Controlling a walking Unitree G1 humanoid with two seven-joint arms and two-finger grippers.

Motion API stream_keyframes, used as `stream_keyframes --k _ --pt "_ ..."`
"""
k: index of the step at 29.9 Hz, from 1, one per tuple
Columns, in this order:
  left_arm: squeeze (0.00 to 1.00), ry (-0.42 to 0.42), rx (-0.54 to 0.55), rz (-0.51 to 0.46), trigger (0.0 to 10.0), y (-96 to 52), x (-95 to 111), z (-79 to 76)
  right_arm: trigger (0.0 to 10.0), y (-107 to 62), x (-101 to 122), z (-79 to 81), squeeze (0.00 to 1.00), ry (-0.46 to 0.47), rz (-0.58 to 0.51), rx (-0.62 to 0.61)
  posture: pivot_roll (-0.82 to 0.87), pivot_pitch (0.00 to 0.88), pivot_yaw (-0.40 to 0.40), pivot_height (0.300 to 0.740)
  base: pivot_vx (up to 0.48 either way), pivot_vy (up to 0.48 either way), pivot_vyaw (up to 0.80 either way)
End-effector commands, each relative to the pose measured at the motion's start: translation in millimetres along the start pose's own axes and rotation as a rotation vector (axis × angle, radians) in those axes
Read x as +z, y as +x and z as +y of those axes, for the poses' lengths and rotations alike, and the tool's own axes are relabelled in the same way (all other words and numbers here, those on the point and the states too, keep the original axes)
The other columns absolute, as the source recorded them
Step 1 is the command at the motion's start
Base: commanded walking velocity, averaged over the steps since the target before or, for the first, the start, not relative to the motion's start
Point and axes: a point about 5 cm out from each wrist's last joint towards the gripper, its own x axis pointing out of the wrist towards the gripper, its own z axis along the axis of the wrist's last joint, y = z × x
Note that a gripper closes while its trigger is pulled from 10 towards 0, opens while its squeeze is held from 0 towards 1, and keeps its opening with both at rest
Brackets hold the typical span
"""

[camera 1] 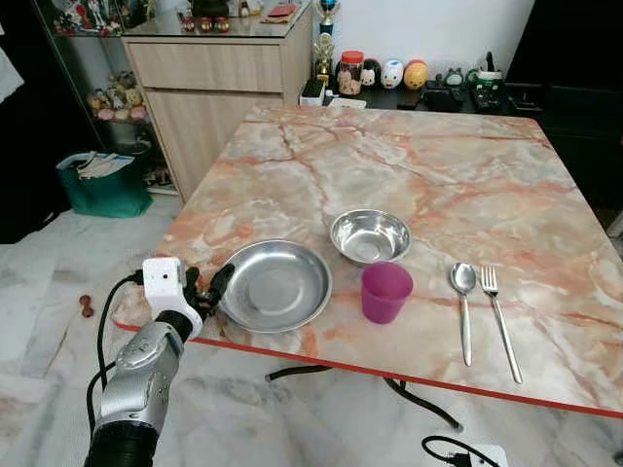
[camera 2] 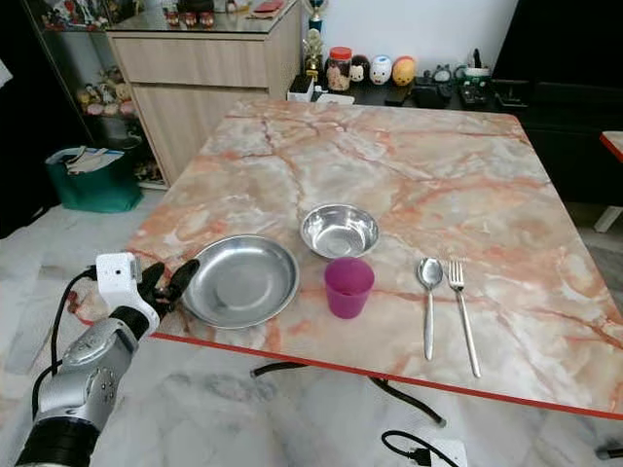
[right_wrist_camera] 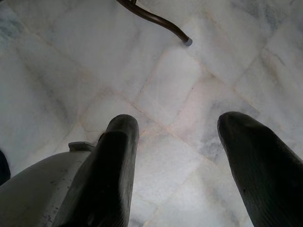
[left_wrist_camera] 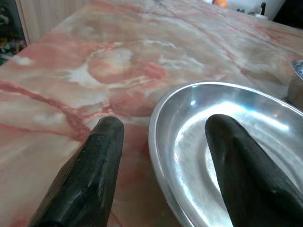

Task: Setting the table

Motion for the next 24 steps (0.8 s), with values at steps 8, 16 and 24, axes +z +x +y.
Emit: stream_keyframes --k 8,16,24 --pt "1.00 0.055 0.053 0.003 10.0 24.3 17.8 -1.9 10.0 -0.1 -0.2 5.2 0.00 0.008 0.000 0.008 -0.05 0.000 0.048 0.740 0.000 0.000 0.00" --pt "0.00 0.094 0.059 0.087 10.0 34.3 10.3 -6.7 10.0 0.2 1.2 5.8 0.00 0.016 -0.004 0.002 -0.05 0.000 0.050 0.740 0.000 0.000 0.00" --pt "0.00 0.089 0.077 0.110 10.0 35.7 7.3 0.3 10.0 0.4 1.8 5.9 0.00 0.013 -0.002 0.007 -0.04 0.000 0.046 0.740 0.000 0.000 0.00"
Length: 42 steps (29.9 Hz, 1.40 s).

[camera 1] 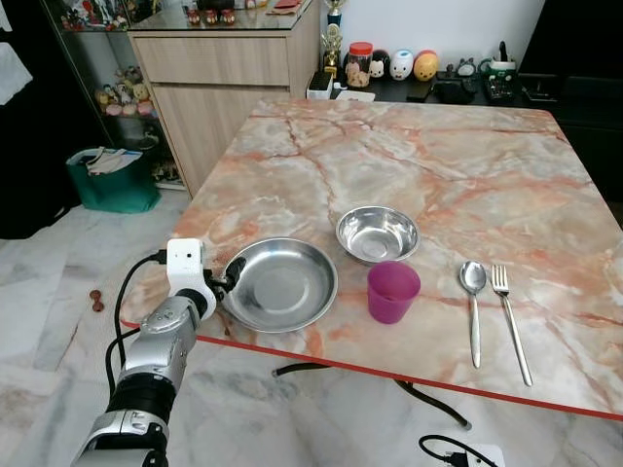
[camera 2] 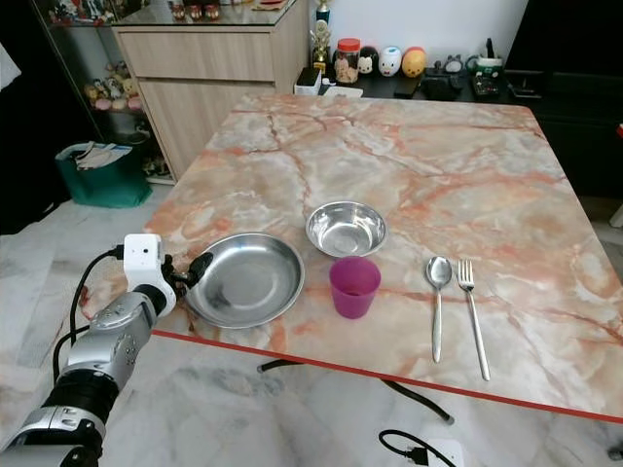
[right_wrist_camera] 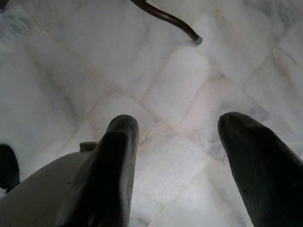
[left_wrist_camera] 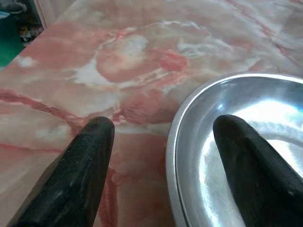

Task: Setting the table

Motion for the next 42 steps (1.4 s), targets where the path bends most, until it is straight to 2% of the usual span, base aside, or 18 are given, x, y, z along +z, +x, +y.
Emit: stream_keyframes --k 1,10,15,20,21,22,23,29,42 --pt "0.00 0.015 0.018 0.010 10.0 0.3 1.8 7.2 10.0 0.1 0.4 1.6 0.00 0.007 0.001 0.005 -0.04 0.000 0.046 0.740 0.000 0.000 0.00" --pt "0.00 0.001 -0.003 0.094 10.0 0.4 -14.1 4.8 10.0 0.0 -0.3 0.1 0.00 0.006 0.005 0.011 -0.04 0.000 0.042 0.740 0.000 0.000 0.00" --pt "0.00 -0.021 -0.044 0.180 10.0 -1.2 -27.4 1.1 10.0 0.0 -0.5 -0.5 0.00 0.003 0.006 0.013 -0.05 0.000 0.041 0.740 0.000 0.000 0.00" --pt "0.00 -0.020 -0.079 0.203 10.0 -2.0 -30.5 -1.8 10.0 0.1 -0.4 -0.6 0.00 0.003 0.007 0.013 -0.04 0.000 0.042 0.740 0.000 0.000 0.00" --pt "0.00 -0.023 -0.091 0.209 9.1 -1.9 -31.3 -3.1 10.0 0.1 -0.2 -0.6 0.00 0.004 0.008 0.013 -0.04 0.000 0.041 0.740 0.000 0.000 0.00" --pt "0.00 -0.023 -0.094 0.216 0.8 -1.9 -32.1 -3.9 10.0 0.2 0.0 -0.5 0.00 0.004 0.008 0.015 -0.04 0.000 0.042 0.740 0.000 0.000 0.00" --pt "0.00 -0.021 -0.094 0.223 0.0 -2.1 -32.8 -4.1 10.0 0.2 0.0 -0.4 0.00 0.004 0.008 0.016 -0.04 0.000 0.042 0.740 0.000 0.000 0.00" --pt "0.00 -0.012 -0.095 0.249 0.0 -2.8 -35.2 -3.3 10.0 0.3 0.3 0.1 0.00 0.001 0.009 0.021 -0.04 0.000 0.043 0.740 0.000 0.000 0.00" --pt "0.00 0.004 -0.085 0.241 0.0 -4.0 -30.7 1.9 10.0 0.3 -0.2 0.8 0.00 -0.003 0.015 0.024 -0.04 0.000 0.047 0.740 0.000 0.000 0.00"
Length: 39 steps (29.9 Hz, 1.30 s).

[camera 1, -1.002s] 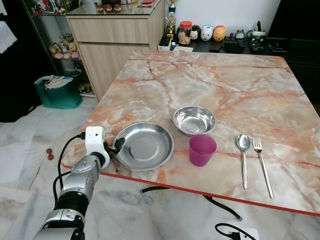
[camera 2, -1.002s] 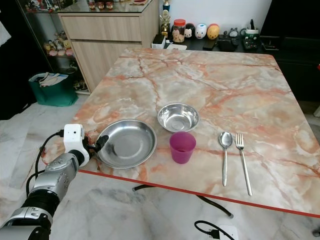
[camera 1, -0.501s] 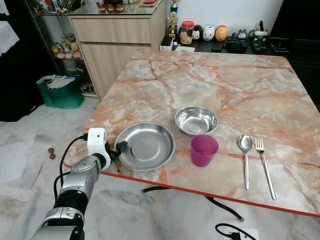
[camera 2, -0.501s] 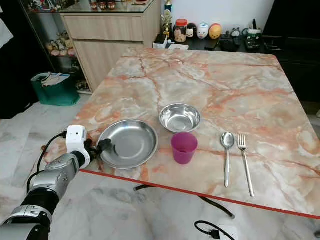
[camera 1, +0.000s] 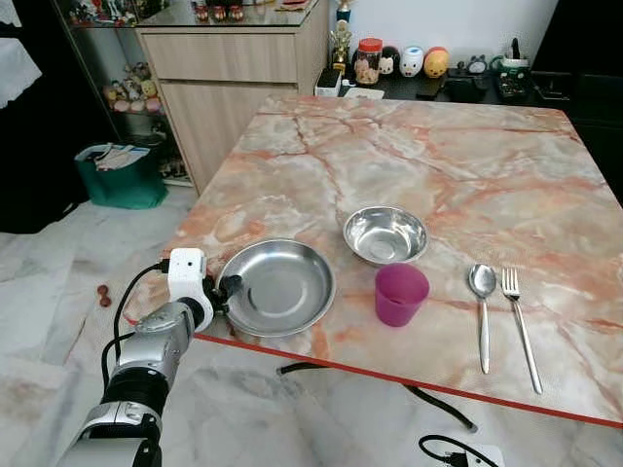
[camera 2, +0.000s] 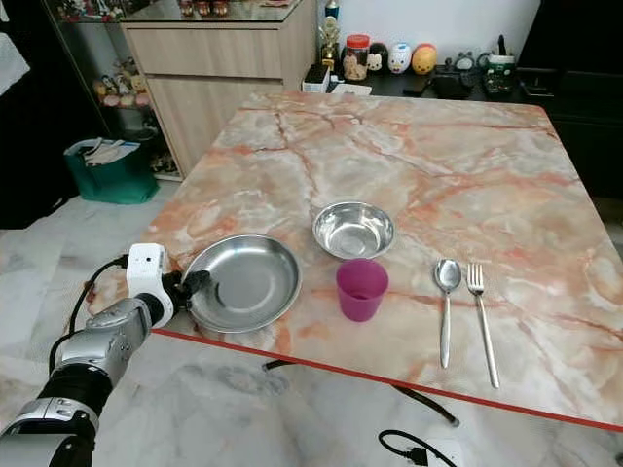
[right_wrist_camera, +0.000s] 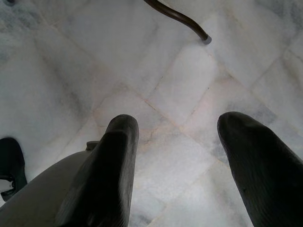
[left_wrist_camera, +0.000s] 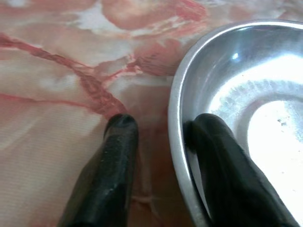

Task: Setting the table

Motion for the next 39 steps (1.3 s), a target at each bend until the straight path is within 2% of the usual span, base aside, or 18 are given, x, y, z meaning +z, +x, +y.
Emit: stream_keyframes --k 1,21,28,30,31,32,33,34,37,39 --pt "0.00 0.021 -0.016 0.083 0.0 -1.4 -15.5 -2.0 10.0 0.2 0.3 1.0 0.00 -0.003 0.006 0.005 -0.04 0.000 0.047 0.740 0.000 0.000 0.00" --pt "0.00 0.038 -0.012 0.071 0.0 -6.1 -13.7 2.6 10.0 -0.3 -1.6 0.9 0.00 -0.011 0.006 0.008 -0.04 0.000 0.046 0.740 0.000 0.000 0.00" --pt "0.00 -0.033 -0.015 -0.018 0.0 -12.2 -6.5 7.2 10.0 -0.6 -2.8 1.0 0.00 -0.014 0.005 0.008 -0.04 0.000 0.045 0.740 0.000 0.000 0.00" --pt "0.00 -0.090 -0.004 -0.071 0.0 -16.6 -3.8 10.0 10.0 -0.7 -3.0 0.4 0.00 -0.016 0.005 0.006 -0.04 0.000 0.043 0.740 0.000 0.000 0.00" --pt "0.00 -0.090 -0.004 -0.071 0.0 -16.6 -3.8 10.0 10.0 -0.7 -3.0 0.4 0.00 -0.016 0.005 0.006 -0.04 0.000 0.043 0.740 0.000 0.000 0.00" --pt "0.00 -0.131 -0.001 -0.126 0.0 -20.0 -0.8 11.0 10.0 -0.7 -2.9 -0.4 0.00 -0.016 0.005 0.004 -0.03 0.000 0.041 0.740 0.000 0.000 0.00" --pt "0.00 -0.156 0.002 -0.168 4.2 -22.5 1.4 10.6 10.0 -0.6 -2.7 -1.1 0.00 -0.017 0.004 0.001 -0.03 0.000 0.037 0.740 0.000 0.000 0.00" --pt "0.00 -0.186 0.001 -0.182 10.0 -23.5 1.5 10.4 10.0 -0.6 -2.6 -1.2 0.00 -0.017 0.004 0.001 -0.03 0.000 0.037 0.740 0.000 0.000 0.00" --pt "0.00 -0.226 -0.006 -0.195 10.0 -25.0 1.2 9.7 10.0 -0.6 -2.4 -1.5 0.00 -0.017 0.004 0.000 -0.02 0.000 0.034 0.740 0.000 0.000 0.00" --pt "0.00 -0.289 0.002 -0.221 10.0 -28.7 -1.6 9.4 10.0 -0.6 -2.3 -2.2 0.00 -0.019 0.004 -0.001 -0.02 0.000 0.023 0.740 0.000 0.000 0.00"
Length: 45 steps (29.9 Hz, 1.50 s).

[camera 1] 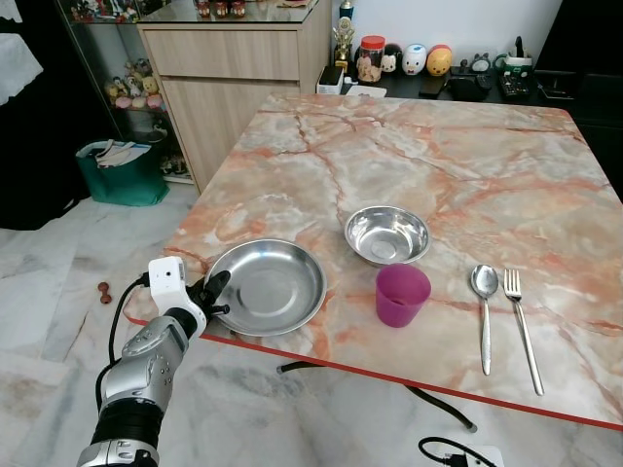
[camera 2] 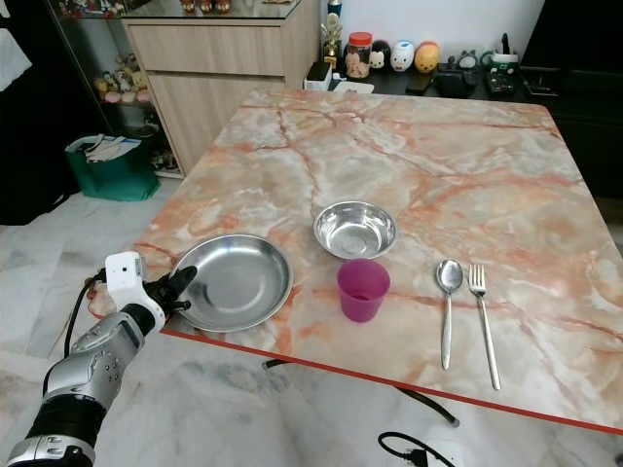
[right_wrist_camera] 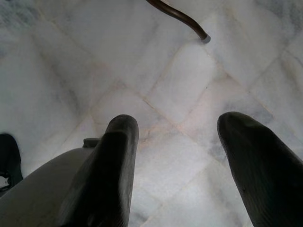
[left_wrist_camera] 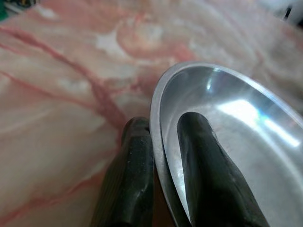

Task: Setting the table

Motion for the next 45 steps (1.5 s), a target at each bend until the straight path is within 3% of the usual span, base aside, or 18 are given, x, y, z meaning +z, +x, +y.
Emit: stream_keyframes --k 1,4,5,6,7,14,21,26,29,37,45 --pt "0.00 -0.080 0.024 -0.042 10.0 -6.7 0.6 3.8 10.0 -0.2 -0.8 -1.7 0.00 -0.004 0.001 -0.003 -0.02 0.000 0.023 0.740 0.000 0.000 0.00" --pt "0.00 -0.133 0.038 -0.079 10.0 -9.7 2.3 4.6 10.0 -0.3 -0.9 -2.2 0.00 -0.005 0.002 -0.004 -0.02 0.000 0.022 0.740 0.000 0.000 0.00" --pt "0.00 -0.196 0.042 -0.146 10.0 -12.8 10.3 4.4 10.0 -0.2 -0.7 -3.0 0.00 -0.005 0.001 -0.006 -0.02 0.000 0.017 0.740 0.000 0.000 0.00" --pt "0.00 -0.196 0.042 -0.146 10.0 -12.8 10.3 4.4 10.0 -0.2 -0.7 -3.0 0.00 -0.005 0.001 -0.006 -0.02 0.000 0.017 0.740 0.000 0.000 0.00" --pt "0.00 -0.246 0.043 -0.205 10.0 -15.1 18.1 4.5 10.0 -0.2 -0.5 -3.6 0.00 -0.004 0.001 -0.008 -0.01 0.000 0.013 0.740 0.000 0.000 0.00" --pt "0.00 -0.375 0.011 -0.361 10.0 -21.2 42.1 -1.8 10.0 -0.2 0.2 -5.0 0.00 -0.004 -0.004 -0.014 -0.01 0.000 0.009 0.740 0.000 0.000 0.00" --pt "0.00 -0.334 -0.029 -0.428 10.0 -24.7 58.3 -15.6 10.0 -0.4 0.9 -6.5 0.00 0.009 -0.017 -0.020 -0.02 0.000 0.005 0.740 0.000 0.000 0.00" --pt "0.00 -0.191 -0.063 -0.467 10.0 -32.7 75.7 -29.9 10.0 -0.4 1.6 -7.5 0.00 0.017 -0.025 -0.024 -0.02 0.000 0.001 0.740 0.000 0.000 0.00" --pt "0.00 -0.151 -0.077 -0.469 10.0 -36.3 78.2 -36.6 10.0 -0.5 2.2 -8.1 0.00 0.021 -0.030 -0.026 -0.02 0.000 -0.001 0.740 0.000 0.000 0.00" --pt "0.00 -0.152 -0.093 -0.477 10.0 -35.4 79.8 -43.8 10.0 -0.5 3.0 -8.4 0.00 0.040 -0.041 -0.028 -0.02 0.000 -0.005 0.740 0.000 0.000 0.00" --pt "0.00 -0.146 -0.095 -0.495 10.0 -33.0 85.2 -48.7 10.0 -0.7 3.3 -9.4 0.00 0.041 -0.046 -0.033 -0.02 0.000 -0.007 0.740 0.000 0.000 -0.72"
